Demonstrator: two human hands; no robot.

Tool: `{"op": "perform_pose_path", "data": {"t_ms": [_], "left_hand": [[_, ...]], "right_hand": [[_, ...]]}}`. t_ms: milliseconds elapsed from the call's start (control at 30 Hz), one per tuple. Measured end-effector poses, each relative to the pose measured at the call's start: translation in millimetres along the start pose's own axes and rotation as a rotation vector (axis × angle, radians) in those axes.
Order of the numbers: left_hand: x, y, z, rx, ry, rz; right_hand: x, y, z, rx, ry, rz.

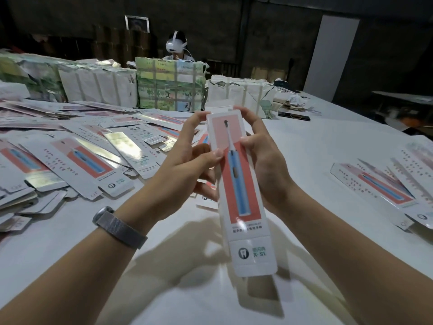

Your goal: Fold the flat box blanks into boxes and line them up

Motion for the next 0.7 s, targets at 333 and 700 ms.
{"op": "perform_pose_path", "data": {"t_ms": [333,700], "left_hand": [[-3.9,1.4,-7.4,0.05,0.018,-0.064],[-9.7,2.3,-17.3,0.094,0.057,-0.043]], "right_hand": [[7.5,-1.9,5.6,0.027,-0.034,0.117],[13.9,-0.1,0.9,0.04,-0.152,0.155]]}}
Point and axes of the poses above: each hand's wrist, its own y-axis away from the middle knuckle, its own x-axis out of the back of the hand, z = x × y, the point moved 5 cm from there along -y, towards the middle knuckle, and after that the axes turned 4 degrees about y, right-handed, at the moved point
